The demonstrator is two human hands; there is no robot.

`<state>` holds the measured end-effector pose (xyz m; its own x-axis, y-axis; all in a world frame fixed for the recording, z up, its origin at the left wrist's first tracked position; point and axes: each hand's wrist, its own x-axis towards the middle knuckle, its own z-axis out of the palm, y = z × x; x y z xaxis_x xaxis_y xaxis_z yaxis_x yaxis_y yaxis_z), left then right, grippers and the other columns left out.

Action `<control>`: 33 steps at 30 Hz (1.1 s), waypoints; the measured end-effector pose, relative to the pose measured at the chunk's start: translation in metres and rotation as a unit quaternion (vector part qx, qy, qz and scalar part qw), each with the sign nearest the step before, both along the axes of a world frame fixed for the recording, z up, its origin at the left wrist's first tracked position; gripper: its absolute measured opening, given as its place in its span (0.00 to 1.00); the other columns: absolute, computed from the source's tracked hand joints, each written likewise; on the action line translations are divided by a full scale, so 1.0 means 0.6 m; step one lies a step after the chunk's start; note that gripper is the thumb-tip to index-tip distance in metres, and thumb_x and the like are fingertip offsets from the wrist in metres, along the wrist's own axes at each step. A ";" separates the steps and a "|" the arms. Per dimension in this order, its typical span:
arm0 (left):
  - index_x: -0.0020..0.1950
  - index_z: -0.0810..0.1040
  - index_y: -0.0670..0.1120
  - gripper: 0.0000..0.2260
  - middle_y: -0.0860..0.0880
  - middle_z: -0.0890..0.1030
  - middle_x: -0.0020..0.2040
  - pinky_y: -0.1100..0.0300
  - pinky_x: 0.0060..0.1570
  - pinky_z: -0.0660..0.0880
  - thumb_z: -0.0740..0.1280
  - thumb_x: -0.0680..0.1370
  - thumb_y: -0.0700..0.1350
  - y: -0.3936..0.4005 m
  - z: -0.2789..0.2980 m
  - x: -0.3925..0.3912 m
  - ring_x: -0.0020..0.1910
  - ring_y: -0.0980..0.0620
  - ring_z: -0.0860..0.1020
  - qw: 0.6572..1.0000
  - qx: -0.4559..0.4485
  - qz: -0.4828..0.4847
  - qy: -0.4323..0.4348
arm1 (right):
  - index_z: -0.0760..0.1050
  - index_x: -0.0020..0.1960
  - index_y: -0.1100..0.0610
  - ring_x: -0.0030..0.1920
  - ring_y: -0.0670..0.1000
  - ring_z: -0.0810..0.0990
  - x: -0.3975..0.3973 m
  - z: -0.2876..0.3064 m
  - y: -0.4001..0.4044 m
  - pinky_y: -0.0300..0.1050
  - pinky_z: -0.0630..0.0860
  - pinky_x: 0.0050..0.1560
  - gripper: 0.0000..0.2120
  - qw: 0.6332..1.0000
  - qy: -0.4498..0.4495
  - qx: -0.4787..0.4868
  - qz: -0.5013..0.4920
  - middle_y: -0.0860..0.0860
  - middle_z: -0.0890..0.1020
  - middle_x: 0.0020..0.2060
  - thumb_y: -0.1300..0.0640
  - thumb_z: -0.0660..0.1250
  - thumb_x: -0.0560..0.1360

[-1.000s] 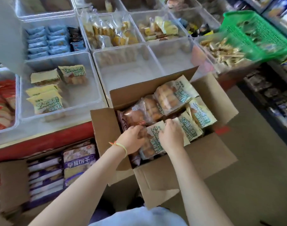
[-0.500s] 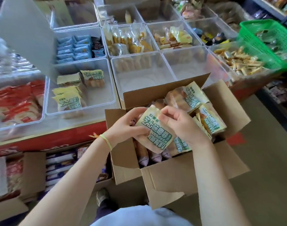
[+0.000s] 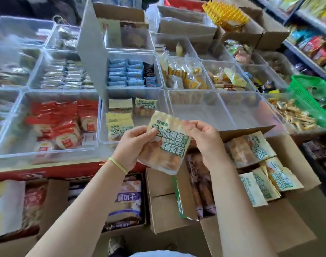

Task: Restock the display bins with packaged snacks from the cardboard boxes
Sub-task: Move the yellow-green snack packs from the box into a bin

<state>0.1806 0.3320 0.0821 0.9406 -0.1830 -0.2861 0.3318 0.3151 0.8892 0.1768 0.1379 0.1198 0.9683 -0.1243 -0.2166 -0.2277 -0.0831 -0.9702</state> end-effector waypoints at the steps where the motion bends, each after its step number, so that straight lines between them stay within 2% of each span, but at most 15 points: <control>1: 0.43 0.80 0.39 0.06 0.44 0.83 0.39 0.60 0.37 0.80 0.69 0.77 0.41 0.024 -0.001 0.007 0.38 0.51 0.82 1.000 -0.010 0.021 -0.004 | 0.83 0.43 0.55 0.40 0.50 0.80 0.007 0.000 0.015 0.47 0.74 0.45 0.12 1.000 0.010 -0.020 0.019 0.53 0.86 0.40 0.46 0.72 0.75; 3: 0.42 0.79 0.39 0.07 0.45 0.83 0.38 0.62 0.36 0.79 0.67 0.79 0.40 0.073 -0.002 0.026 0.37 0.51 0.81 0.999 -0.010 0.046 -0.013 | 0.84 0.48 0.52 0.37 0.45 0.77 0.019 0.003 0.052 0.37 0.71 0.39 0.15 0.993 0.039 -0.078 0.078 0.46 0.85 0.40 0.41 0.71 0.73; 5: 0.39 0.79 0.41 0.10 0.47 0.84 0.37 0.62 0.35 0.79 0.67 0.80 0.40 0.104 -0.006 0.045 0.36 0.52 0.82 0.998 -0.001 0.064 -0.022 | 0.83 0.54 0.49 0.34 0.43 0.76 0.036 0.002 0.086 0.34 0.69 0.32 0.15 0.979 0.079 -0.123 0.144 0.42 0.85 0.44 0.40 0.71 0.74; 9: 0.40 0.83 0.43 0.08 0.43 0.85 0.42 0.54 0.44 0.80 0.69 0.78 0.42 0.124 -0.019 0.082 0.42 0.48 0.82 0.996 0.017 0.078 -0.031 | 0.75 0.67 0.52 0.35 0.55 0.84 0.083 -0.014 0.124 0.44 0.76 0.31 0.21 0.966 0.159 -0.121 0.163 0.52 0.80 0.60 0.43 0.67 0.78; 11: 0.42 0.83 0.42 0.07 0.44 0.85 0.40 0.55 0.42 0.80 0.69 0.79 0.43 0.122 -0.026 0.104 0.40 0.50 0.82 0.995 0.033 0.091 -0.033 | 0.71 0.72 0.54 0.37 0.61 0.85 0.108 -0.019 0.128 0.48 0.80 0.35 0.22 0.970 0.185 -0.088 0.129 0.59 0.78 0.61 0.46 0.64 0.81; 13: 0.44 0.82 0.40 0.07 0.45 0.84 0.38 0.58 0.36 0.80 0.69 0.79 0.43 0.118 -0.029 0.126 0.36 0.52 0.82 0.994 0.046 0.096 -0.030 | 0.73 0.70 0.57 0.37 0.60 0.84 0.136 -0.025 0.129 0.51 0.82 0.38 0.18 0.976 0.174 -0.089 0.101 0.63 0.79 0.59 0.50 0.62 0.83; 15: 0.46 0.82 0.39 0.08 0.41 0.85 0.41 0.50 0.42 0.82 0.70 0.79 0.43 0.111 -0.038 0.147 0.41 0.47 0.83 0.993 0.043 0.105 -0.020 | 0.75 0.66 0.57 0.37 0.58 0.84 0.161 -0.031 0.132 0.51 0.83 0.38 0.14 0.980 0.163 -0.082 0.079 0.62 0.80 0.57 0.53 0.60 0.84; 18: 0.42 0.84 0.43 0.07 0.39 0.85 0.44 0.37 0.52 0.79 0.71 0.78 0.44 0.099 -0.058 0.179 0.45 0.42 0.82 0.991 0.045 0.127 -0.012 | 0.78 0.60 0.57 0.37 0.53 0.85 0.192 -0.035 0.134 0.47 0.81 0.34 0.10 0.986 0.151 -0.017 0.063 0.55 0.84 0.49 0.57 0.60 0.84; 20: 0.41 0.85 0.47 0.07 0.41 0.85 0.45 0.37 0.54 0.78 0.70 0.78 0.44 0.088 -0.069 0.200 0.47 0.41 0.83 0.991 0.054 0.120 -0.022 | 0.78 0.59 0.57 0.39 0.52 0.85 0.214 -0.047 0.131 0.46 0.81 0.33 0.09 0.990 0.139 -0.004 0.034 0.53 0.85 0.48 0.59 0.60 0.84; 22: 0.49 0.84 0.48 0.06 0.46 0.86 0.49 0.41 0.57 0.78 0.68 0.79 0.47 0.078 -0.086 0.223 0.53 0.44 0.82 0.986 0.120 0.099 -0.056 | 0.79 0.56 0.55 0.45 0.56 0.85 0.240 -0.069 0.126 0.50 0.83 0.38 0.09 0.992 0.127 -0.021 -0.008 0.55 0.85 0.51 0.60 0.60 0.83; 24: 0.62 0.80 0.48 0.12 0.49 0.82 0.58 0.47 0.64 0.74 0.67 0.80 0.49 0.082 -0.117 0.243 0.60 0.49 0.78 0.955 0.260 0.098 -0.100 | 0.79 0.54 0.55 0.48 0.57 0.84 0.271 -0.097 0.118 0.53 0.84 0.40 0.09 0.990 0.127 -0.033 -0.045 0.55 0.84 0.52 0.60 0.60 0.83; 25: 0.66 0.77 0.47 0.15 0.48 0.79 0.63 0.50 0.67 0.70 0.67 0.80 0.48 0.089 -0.135 0.249 0.64 0.49 0.75 0.927 0.343 0.099 -0.118 | 0.78 0.56 0.56 0.48 0.57 0.83 0.286 -0.111 0.114 0.54 0.83 0.39 0.08 0.989 0.131 -0.034 -0.061 0.55 0.83 0.52 0.61 0.60 0.83; 28: 0.74 0.69 0.46 0.24 0.45 0.68 0.74 0.50 0.75 0.58 0.67 0.78 0.47 0.119 -0.194 0.249 0.74 0.45 0.64 0.797 0.582 0.020 -0.164 | 0.76 0.59 0.56 0.49 0.58 0.83 0.335 -0.154 0.112 0.55 0.82 0.37 0.09 0.985 0.151 -0.036 -0.081 0.56 0.81 0.53 0.61 0.59 0.84; 30: 0.78 0.60 0.50 0.30 0.46 0.59 0.79 0.46 0.77 0.50 0.66 0.78 0.50 0.131 -0.225 0.241 0.78 0.44 0.55 0.723 0.668 -0.079 -0.158 | 0.76 0.63 0.57 0.51 0.59 0.82 0.366 -0.185 0.126 0.55 0.83 0.38 0.11 0.981 0.173 -0.042 -0.077 0.55 0.81 0.54 0.61 0.59 0.83; 33: 0.80 0.49 0.55 0.35 0.47 0.50 0.81 0.42 0.77 0.44 0.64 0.79 0.54 0.143 -0.256 0.243 0.80 0.44 0.47 0.658 0.716 -0.161 -0.167 | 0.76 0.58 0.54 0.49 0.57 0.81 0.398 -0.227 0.150 0.61 0.81 0.46 0.08 0.978 0.195 -0.046 -0.066 0.53 0.80 0.50 0.62 0.60 0.83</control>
